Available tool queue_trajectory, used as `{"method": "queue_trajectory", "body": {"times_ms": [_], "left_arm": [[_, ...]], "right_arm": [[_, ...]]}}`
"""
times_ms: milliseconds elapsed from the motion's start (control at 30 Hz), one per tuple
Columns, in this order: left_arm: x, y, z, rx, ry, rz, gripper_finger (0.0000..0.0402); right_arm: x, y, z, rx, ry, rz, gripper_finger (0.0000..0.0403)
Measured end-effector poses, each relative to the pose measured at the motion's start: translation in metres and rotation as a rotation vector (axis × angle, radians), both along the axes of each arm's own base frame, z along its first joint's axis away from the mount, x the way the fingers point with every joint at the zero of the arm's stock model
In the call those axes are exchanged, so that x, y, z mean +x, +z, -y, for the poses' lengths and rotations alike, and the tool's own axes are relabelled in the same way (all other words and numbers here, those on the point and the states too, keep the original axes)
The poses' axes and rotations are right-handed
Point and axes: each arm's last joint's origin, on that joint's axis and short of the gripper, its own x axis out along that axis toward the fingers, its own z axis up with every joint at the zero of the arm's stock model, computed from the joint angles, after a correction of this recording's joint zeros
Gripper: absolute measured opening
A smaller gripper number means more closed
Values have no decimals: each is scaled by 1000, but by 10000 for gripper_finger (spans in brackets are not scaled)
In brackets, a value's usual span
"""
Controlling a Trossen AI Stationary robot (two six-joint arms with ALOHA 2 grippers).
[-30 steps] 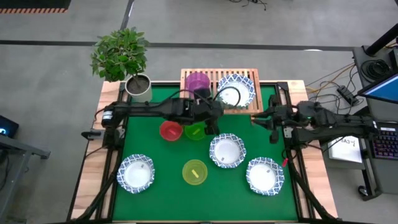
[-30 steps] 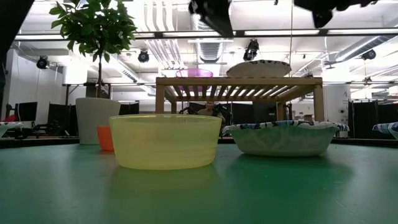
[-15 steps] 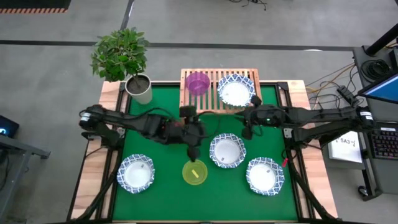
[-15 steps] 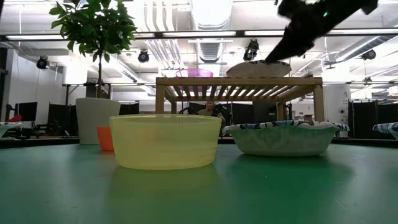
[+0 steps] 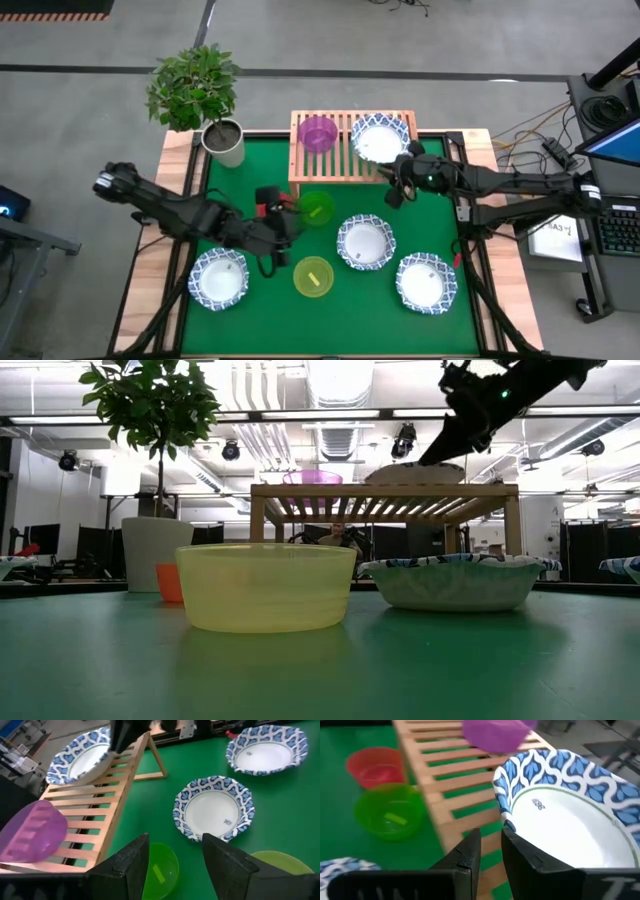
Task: Place and stack bowls onto a shelf
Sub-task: Put the top left white patterned bowl on the shelf, then stack the green bowl on top of the purple bowl on the shelf
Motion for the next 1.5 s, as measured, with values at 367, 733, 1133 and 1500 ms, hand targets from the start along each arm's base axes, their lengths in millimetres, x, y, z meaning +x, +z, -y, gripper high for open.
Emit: {"method": "queue_trajectory", "body": {"times_ms": [367, 733, 1133, 1500], "left_arm": [[-51, -38, -22, -14, 23, 78, 166], [-76, -95, -25, -112, 59, 94, 166], [-74, -114, -24, -89, 66, 32, 166], [-76, -97, -5, -187, -77, -7, 166]], "right_arm": [[2, 13, 8, 86, 40, 124, 68], [13, 43, -45, 431, 419, 248, 68], [29, 72, -88, 561, 476, 144, 68], [98, 47, -103, 337, 341, -48, 68]]}}
